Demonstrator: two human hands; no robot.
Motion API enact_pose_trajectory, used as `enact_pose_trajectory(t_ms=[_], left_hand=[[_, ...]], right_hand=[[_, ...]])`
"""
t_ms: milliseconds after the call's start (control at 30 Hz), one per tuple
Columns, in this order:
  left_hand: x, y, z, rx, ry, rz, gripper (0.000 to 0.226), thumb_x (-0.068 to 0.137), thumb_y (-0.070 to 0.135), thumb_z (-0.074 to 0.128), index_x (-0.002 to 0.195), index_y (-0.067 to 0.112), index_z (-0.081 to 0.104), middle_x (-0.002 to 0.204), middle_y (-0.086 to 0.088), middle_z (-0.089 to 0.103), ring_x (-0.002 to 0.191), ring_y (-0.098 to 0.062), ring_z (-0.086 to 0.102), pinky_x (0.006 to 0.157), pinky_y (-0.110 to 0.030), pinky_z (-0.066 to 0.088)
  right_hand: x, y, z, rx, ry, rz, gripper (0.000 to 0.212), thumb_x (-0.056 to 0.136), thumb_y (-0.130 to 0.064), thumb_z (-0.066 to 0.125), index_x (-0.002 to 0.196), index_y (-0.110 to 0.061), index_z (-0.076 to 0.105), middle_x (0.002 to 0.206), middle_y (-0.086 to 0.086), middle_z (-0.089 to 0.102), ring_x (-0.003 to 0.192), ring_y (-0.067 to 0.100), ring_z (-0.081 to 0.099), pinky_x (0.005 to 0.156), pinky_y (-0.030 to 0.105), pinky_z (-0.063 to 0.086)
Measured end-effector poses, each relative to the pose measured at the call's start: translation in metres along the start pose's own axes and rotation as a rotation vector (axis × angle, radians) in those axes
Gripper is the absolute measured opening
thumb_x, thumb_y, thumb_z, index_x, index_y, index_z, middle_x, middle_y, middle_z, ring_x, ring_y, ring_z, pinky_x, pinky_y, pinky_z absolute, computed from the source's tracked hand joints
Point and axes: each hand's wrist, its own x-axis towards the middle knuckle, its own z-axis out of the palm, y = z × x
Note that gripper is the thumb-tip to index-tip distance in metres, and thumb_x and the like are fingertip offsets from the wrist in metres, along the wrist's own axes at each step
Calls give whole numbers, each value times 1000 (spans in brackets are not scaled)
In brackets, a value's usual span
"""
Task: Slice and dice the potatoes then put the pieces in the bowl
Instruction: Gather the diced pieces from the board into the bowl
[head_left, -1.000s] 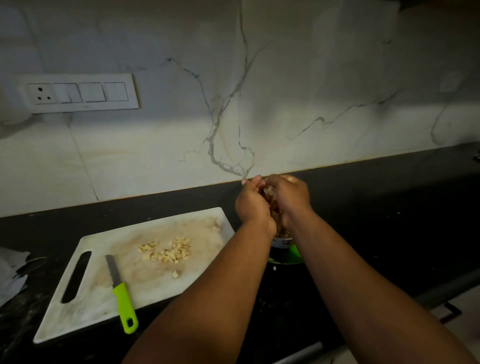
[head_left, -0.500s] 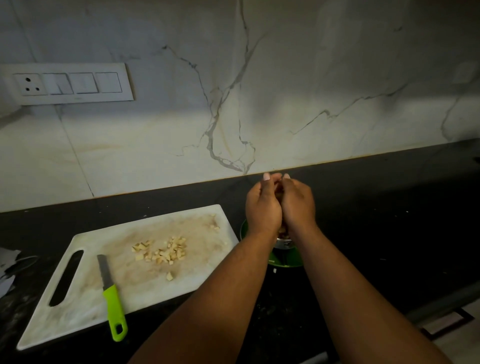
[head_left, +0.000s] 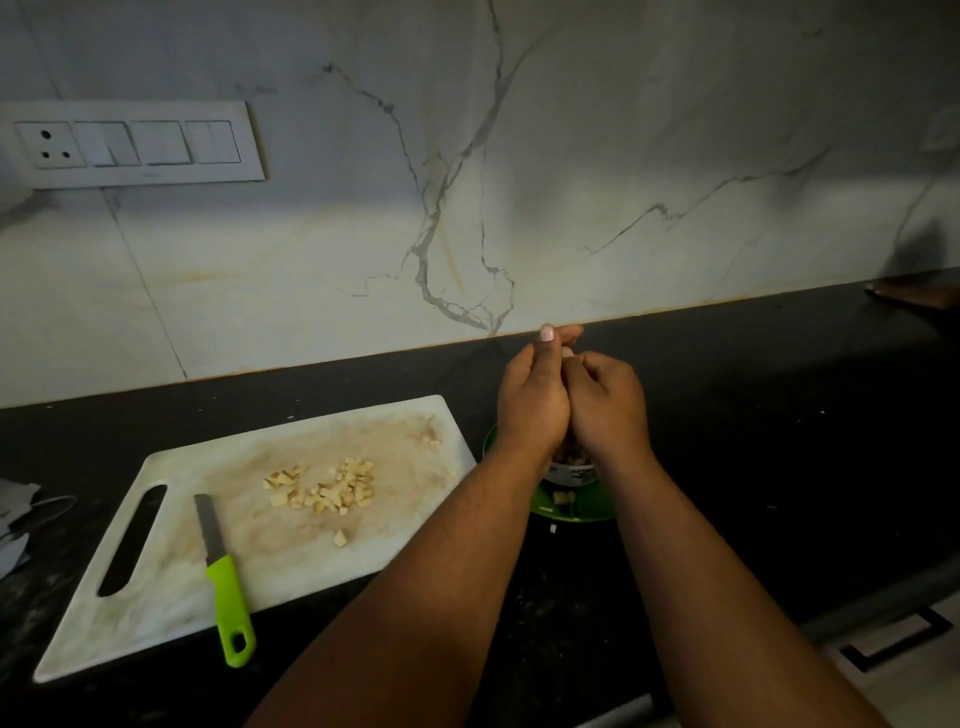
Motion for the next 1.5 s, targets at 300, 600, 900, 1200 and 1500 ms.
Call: enact_pose_trajectory(t_ms=[300,600,900,1200,1500], left_hand=[[-2,-7,-5,-38,-124,40,53,104,62,35,121,28,72,128,6,72,123,-5,65,114,-35,46],[1,-8,-11,14,-54,19,48,111,47,35,124,21,73,123,10,73,116,5,63,96,-11,45],[11,-9,-17,-167,-7,-29,40,112,42,38,114,22,72,117,-1,77,117,-10,69,110,-33,49],[7,-28,-22,-141,-5,-166,45,111,43,41,108,16,77,107,-4,80,108,-16,74,110,-43,51],[6,-27,-21,-8,-62,13,55,111,49,31,119,19,76,122,4,75,118,-2,66,103,-18,47]], right_hand=[[-6,12,-3,-236,-20,-97,11,93,-31,61,83,-28,65,78,-8,68,72,5,64,67,36,58],[-10,7,-2,-249,-18,-104,26,101,-30,48,85,-25,67,71,-6,67,67,7,64,65,37,57],[-12,7,-1,-309,-59,-105,22,99,-29,52,87,-27,70,70,-9,67,63,2,62,56,25,45],[-12,8,1,-371,-53,-134,22,100,-28,49,88,-27,68,69,-10,64,61,3,60,54,22,42],[-13,10,4,-488,-159,-194,28,102,-32,42,85,-27,65,70,-10,62,65,5,59,56,25,41]])
